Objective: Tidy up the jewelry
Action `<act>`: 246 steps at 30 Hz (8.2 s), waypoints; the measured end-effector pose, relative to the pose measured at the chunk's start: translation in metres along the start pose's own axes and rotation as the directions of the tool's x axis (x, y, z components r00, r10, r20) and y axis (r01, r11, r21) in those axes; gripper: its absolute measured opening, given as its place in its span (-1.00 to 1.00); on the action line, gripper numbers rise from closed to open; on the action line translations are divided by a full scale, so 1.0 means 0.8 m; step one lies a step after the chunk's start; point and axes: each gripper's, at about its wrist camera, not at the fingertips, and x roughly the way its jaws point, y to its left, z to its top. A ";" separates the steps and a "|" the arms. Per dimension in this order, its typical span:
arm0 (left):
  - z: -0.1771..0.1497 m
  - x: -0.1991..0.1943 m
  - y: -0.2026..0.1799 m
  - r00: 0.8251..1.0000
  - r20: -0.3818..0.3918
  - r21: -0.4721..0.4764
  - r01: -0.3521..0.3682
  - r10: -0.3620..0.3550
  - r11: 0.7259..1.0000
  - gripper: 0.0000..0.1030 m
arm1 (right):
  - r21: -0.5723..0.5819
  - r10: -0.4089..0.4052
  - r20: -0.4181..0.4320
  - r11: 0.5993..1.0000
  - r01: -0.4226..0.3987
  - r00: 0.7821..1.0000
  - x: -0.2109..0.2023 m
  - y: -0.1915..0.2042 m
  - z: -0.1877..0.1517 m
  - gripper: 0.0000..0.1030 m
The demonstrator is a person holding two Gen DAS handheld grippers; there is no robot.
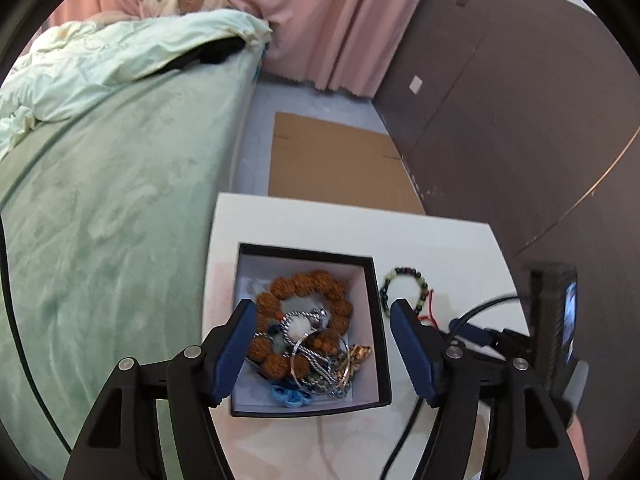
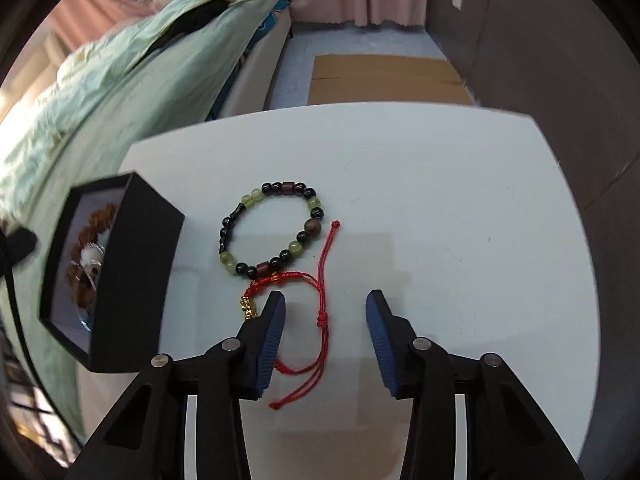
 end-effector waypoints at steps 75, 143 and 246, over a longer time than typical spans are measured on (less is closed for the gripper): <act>-0.011 -0.048 0.029 0.989 0.146 -0.108 -0.005 0.021 0.994 0.71 | 0.223 0.283 0.318 0.905 -0.362 0.905 -0.118 -0.050 -0.016 0.51; 0.011 -0.006 0.022 0.993 0.097 -0.069 -0.063 0.070 0.996 0.71 | 0.132 0.164 0.223 0.972 -0.196 0.961 -0.096 -0.036 0.011 -0.79; -0.113 -0.150 -0.050 0.961 0.274 0.250 -0.107 0.036 0.962 0.99 | 0.055 0.204 0.369 0.969 -0.240 0.907 -0.223 -0.027 -0.132 1.00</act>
